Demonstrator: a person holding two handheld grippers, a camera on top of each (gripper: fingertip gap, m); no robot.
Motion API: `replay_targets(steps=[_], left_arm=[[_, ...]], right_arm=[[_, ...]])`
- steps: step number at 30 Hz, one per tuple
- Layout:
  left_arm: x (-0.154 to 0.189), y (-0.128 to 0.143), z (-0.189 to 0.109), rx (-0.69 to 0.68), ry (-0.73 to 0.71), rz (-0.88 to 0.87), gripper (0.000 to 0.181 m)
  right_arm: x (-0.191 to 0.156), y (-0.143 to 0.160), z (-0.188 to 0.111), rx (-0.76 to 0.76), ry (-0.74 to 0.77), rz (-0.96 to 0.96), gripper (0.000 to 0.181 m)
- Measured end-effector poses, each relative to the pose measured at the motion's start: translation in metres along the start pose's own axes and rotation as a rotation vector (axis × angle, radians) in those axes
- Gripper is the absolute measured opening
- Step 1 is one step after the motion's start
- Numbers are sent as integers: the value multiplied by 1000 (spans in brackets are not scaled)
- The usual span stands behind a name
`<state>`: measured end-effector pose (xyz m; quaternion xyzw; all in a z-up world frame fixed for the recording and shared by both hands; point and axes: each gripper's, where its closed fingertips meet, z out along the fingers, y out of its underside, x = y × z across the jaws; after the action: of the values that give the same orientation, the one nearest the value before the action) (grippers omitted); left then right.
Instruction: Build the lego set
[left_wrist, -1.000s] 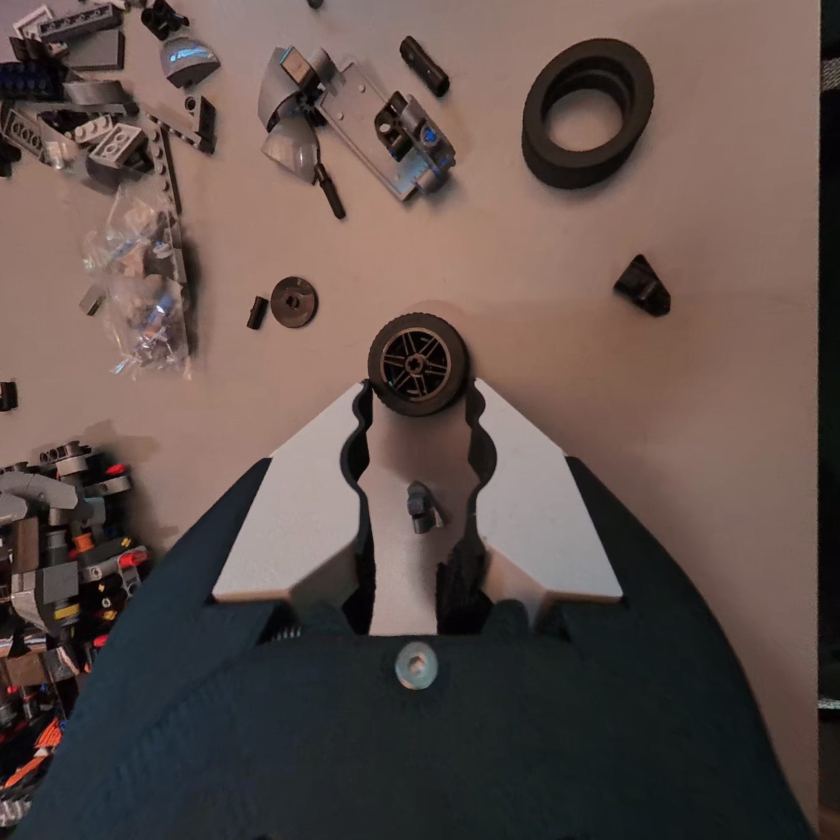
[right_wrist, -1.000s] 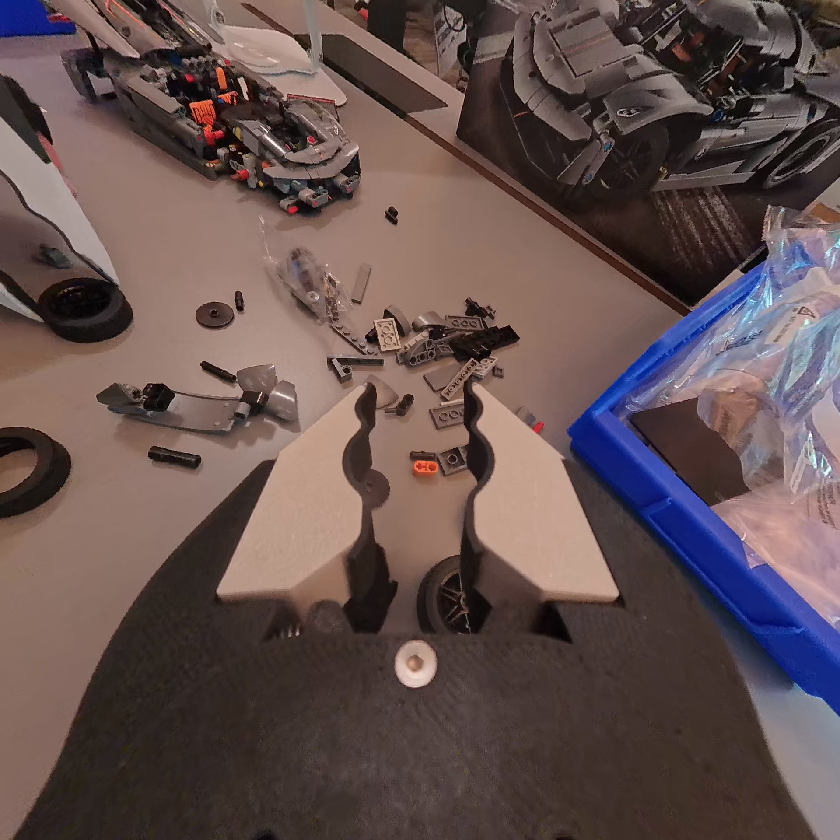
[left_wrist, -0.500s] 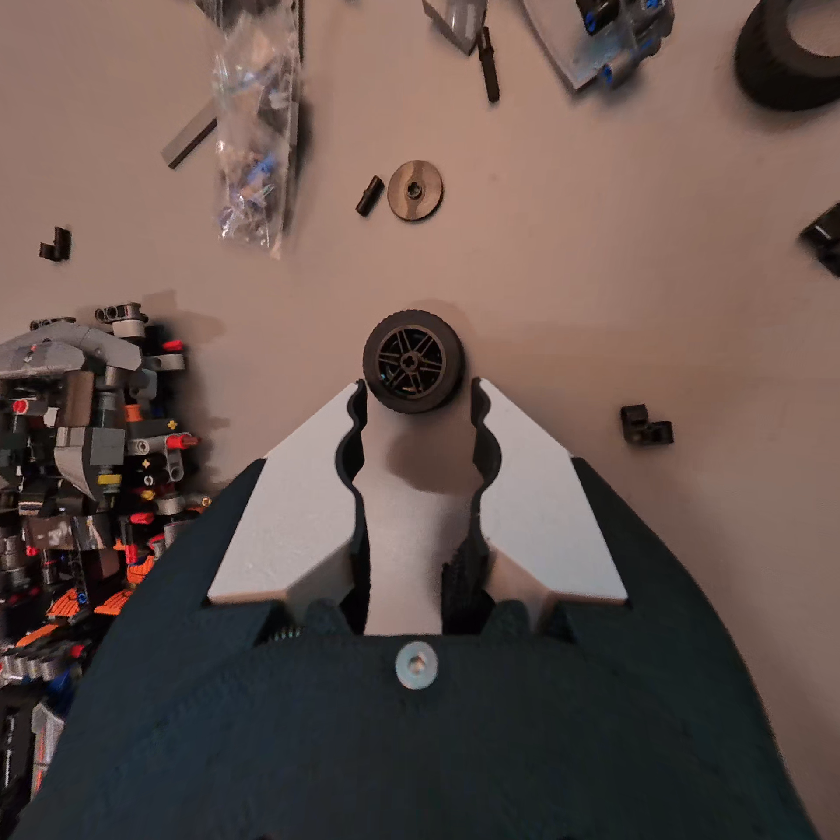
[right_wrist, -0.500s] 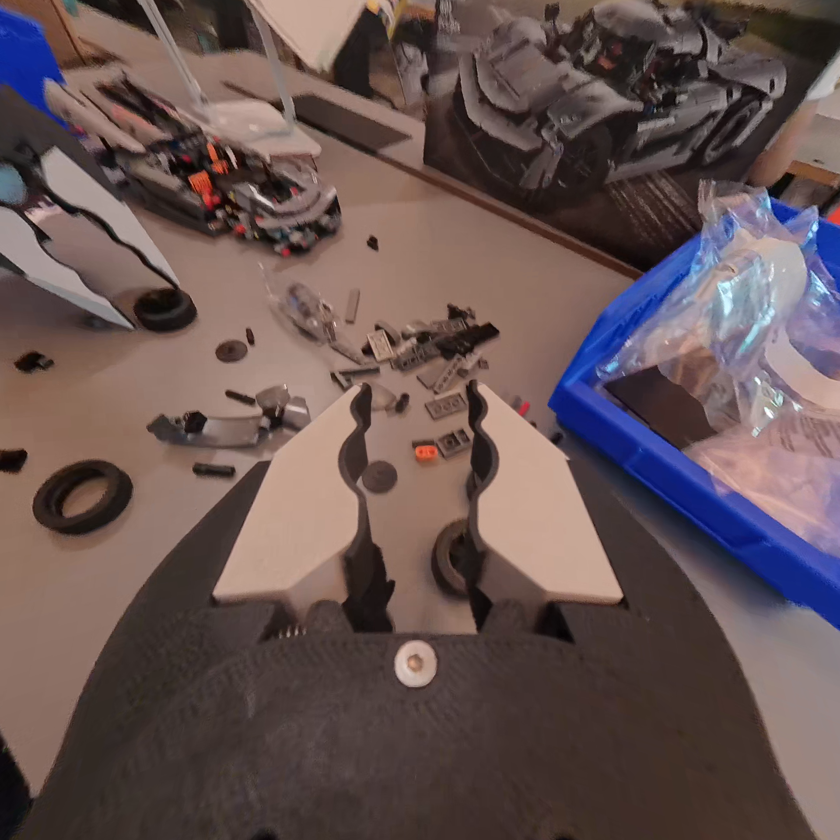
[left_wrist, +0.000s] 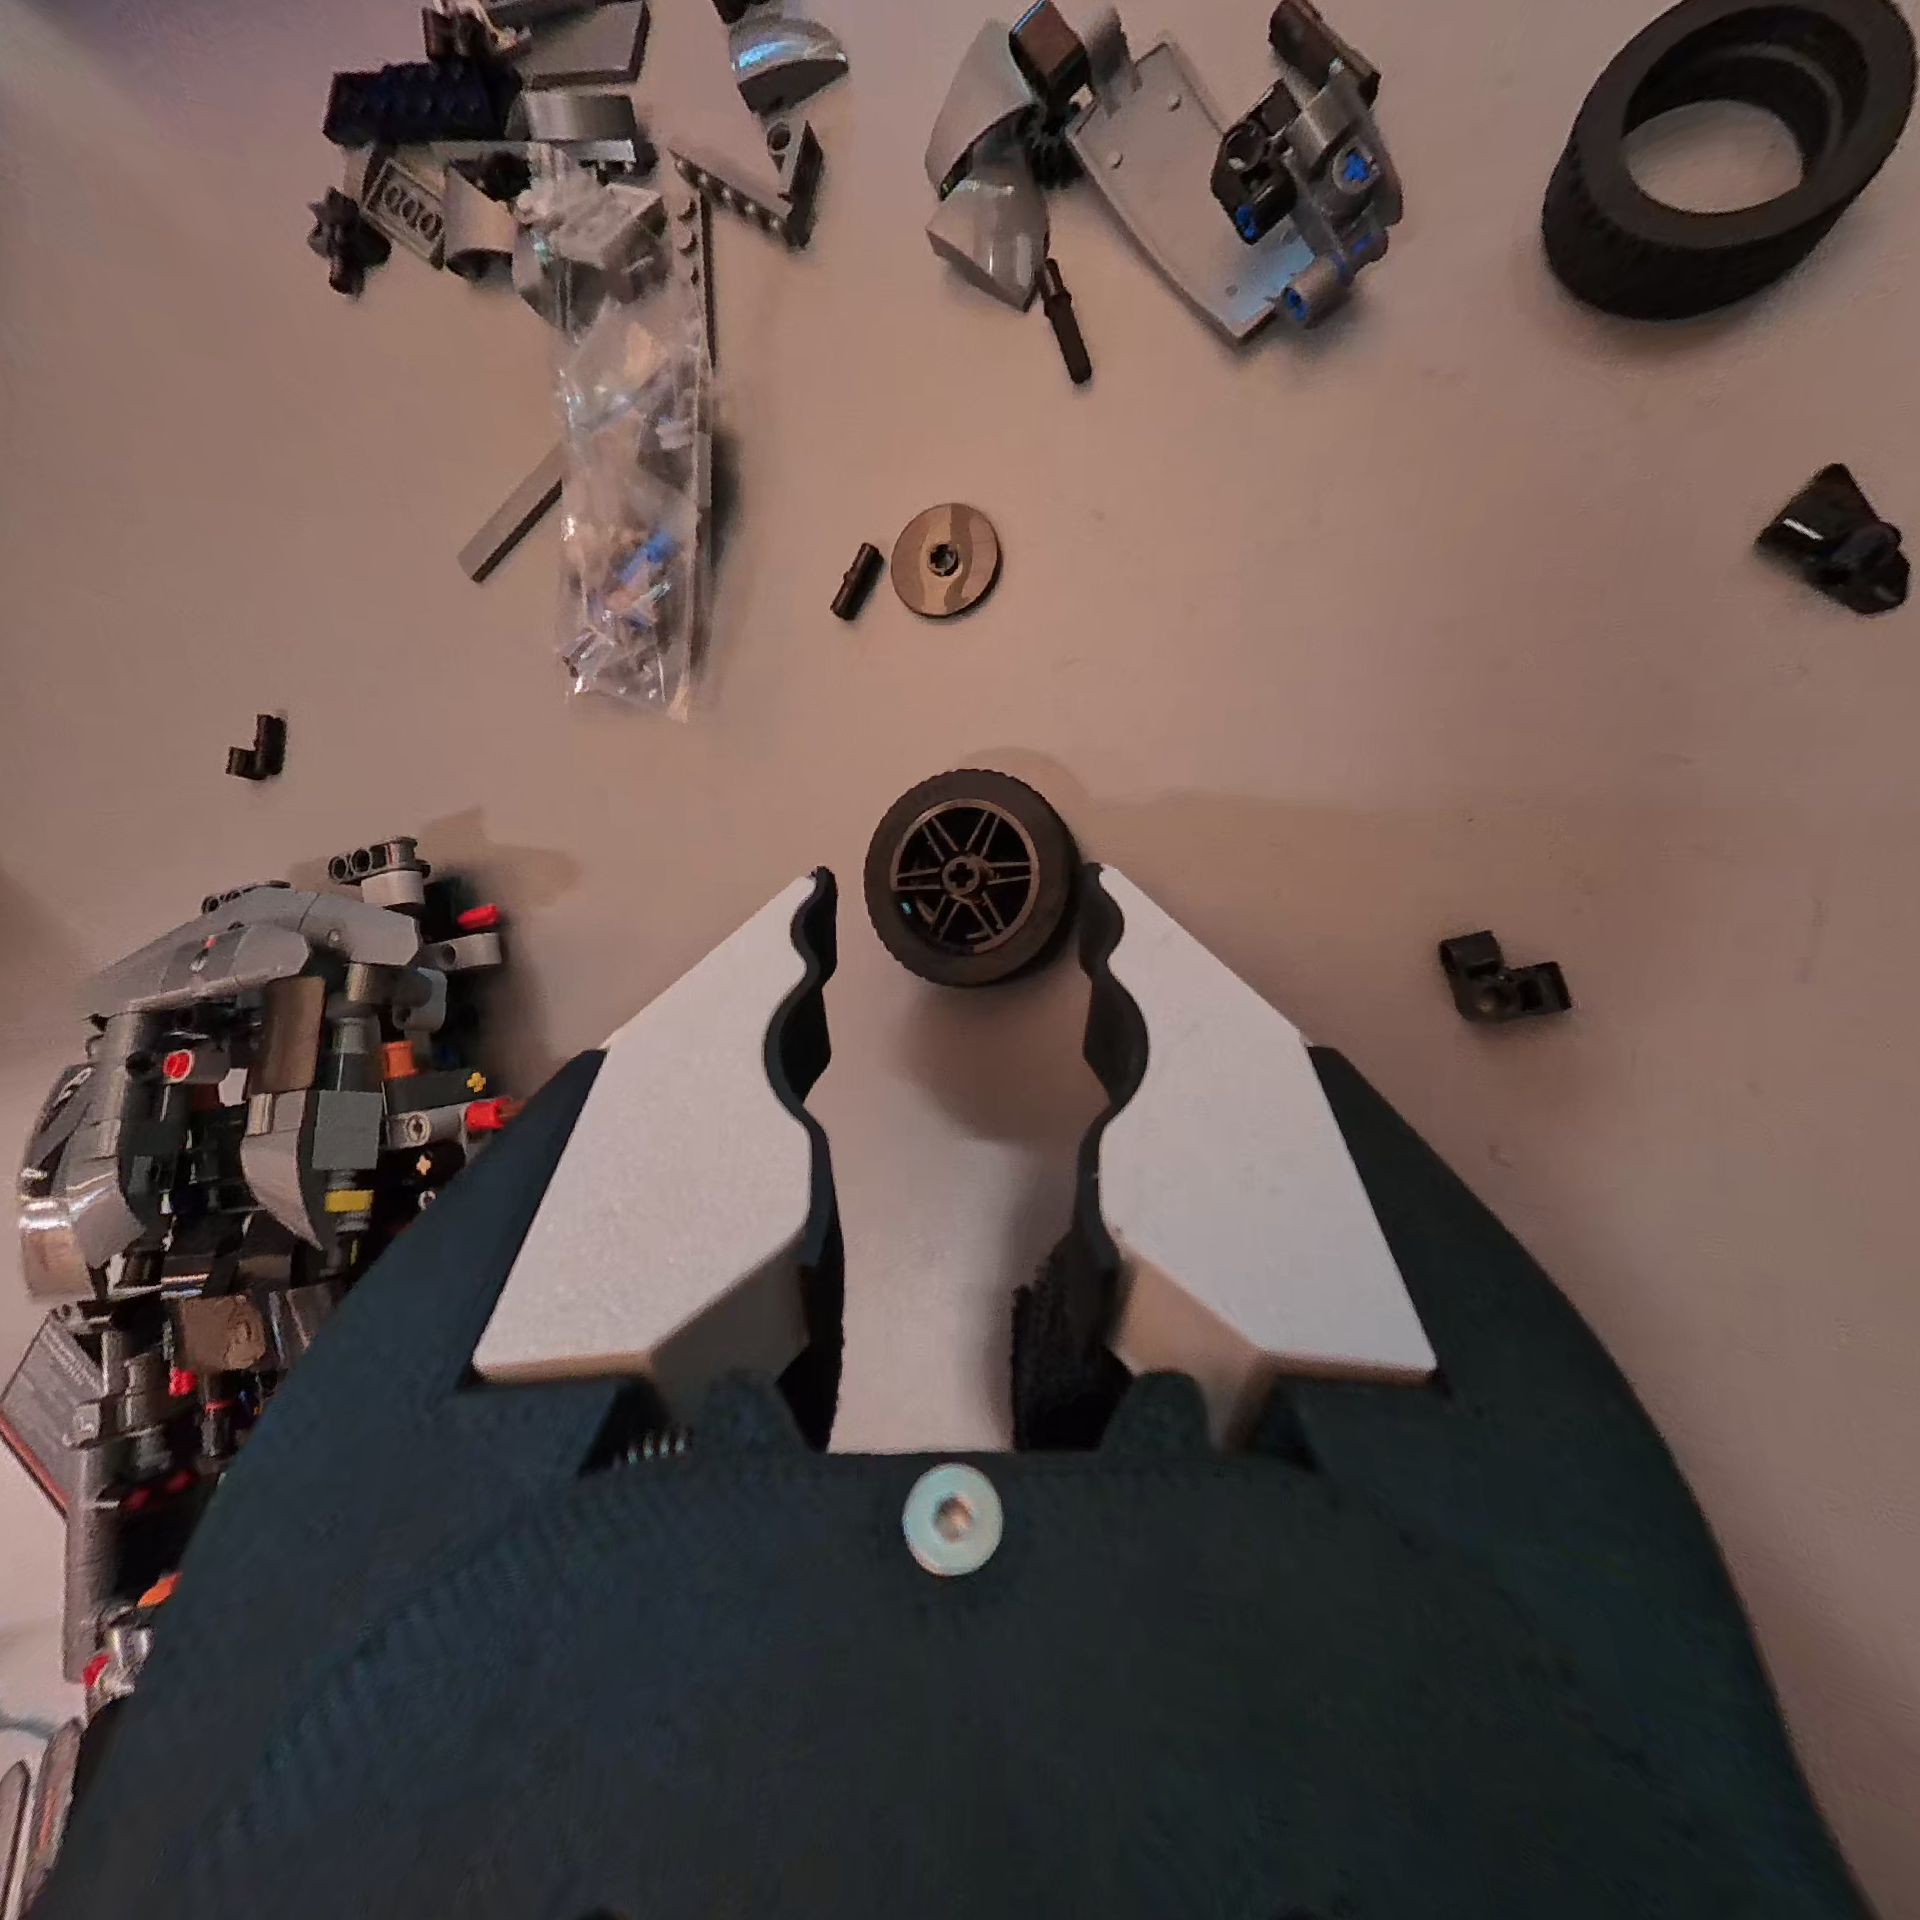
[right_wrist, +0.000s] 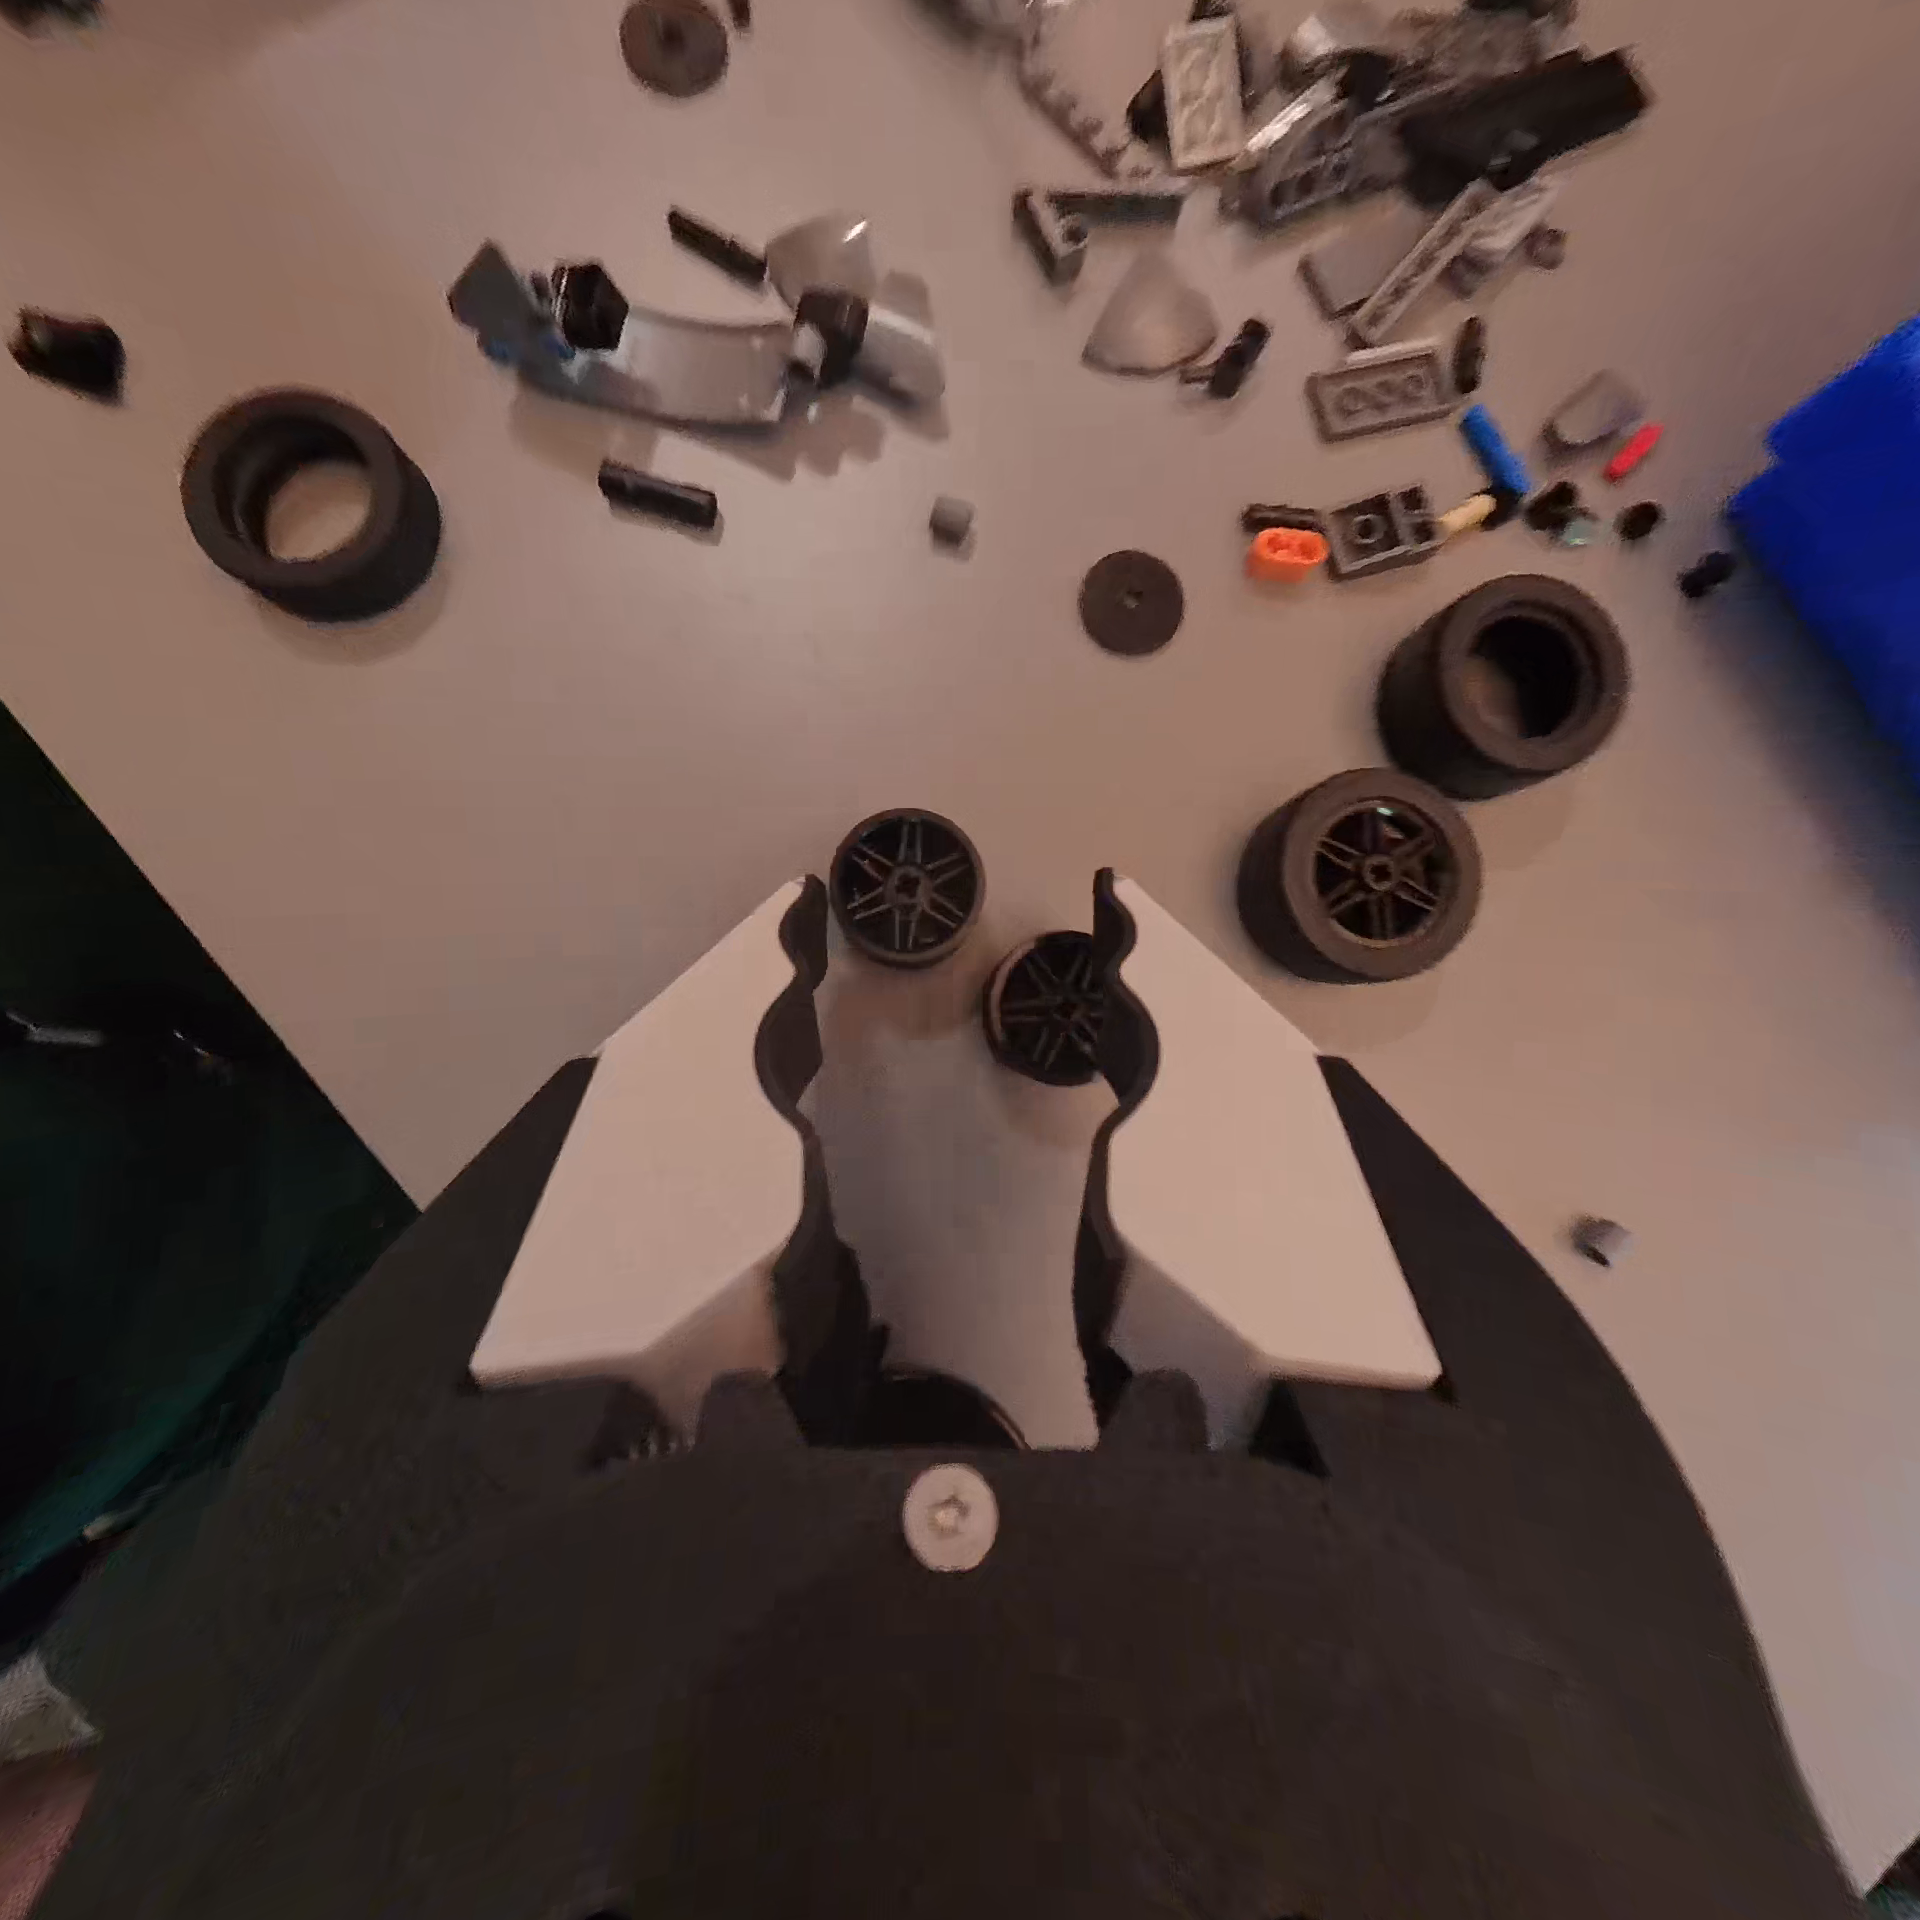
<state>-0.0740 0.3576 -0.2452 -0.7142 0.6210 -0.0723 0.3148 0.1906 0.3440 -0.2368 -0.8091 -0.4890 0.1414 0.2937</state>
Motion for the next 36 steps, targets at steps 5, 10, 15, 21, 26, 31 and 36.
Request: replay_targets(steps=[5, 10, 15, 21, 26, 31, 36], left_arm=[[-4, -7, -8, 62, -20, -12, 43], [-5, -10, -11, 78, -30, -6, 43], [-7, -12, -13, 90, -51, -4, 42], [-10, -25, -21, 155, -90, -13, 43], [0, -51, -30, 302, 4, -121, 41], [1, -76, -40, 478, 121, -319, 36], [9, -91, -48, 598, 305, -459, 39]], right_arm=[[19, -23, -2, 89, 60, 29, 52], [75, -14, -2, 10, 218, 189, 56], [86, 7, 19, -143, 245, 229, 43], [39, -58, -1, 118, 67, 166, 43], [-30, -143, -1, 373, 15, -213, 43], [-75, -183, 27, 451, 131, -523, 43], [-95, -201, 44, 465, 280, -752, 43]])
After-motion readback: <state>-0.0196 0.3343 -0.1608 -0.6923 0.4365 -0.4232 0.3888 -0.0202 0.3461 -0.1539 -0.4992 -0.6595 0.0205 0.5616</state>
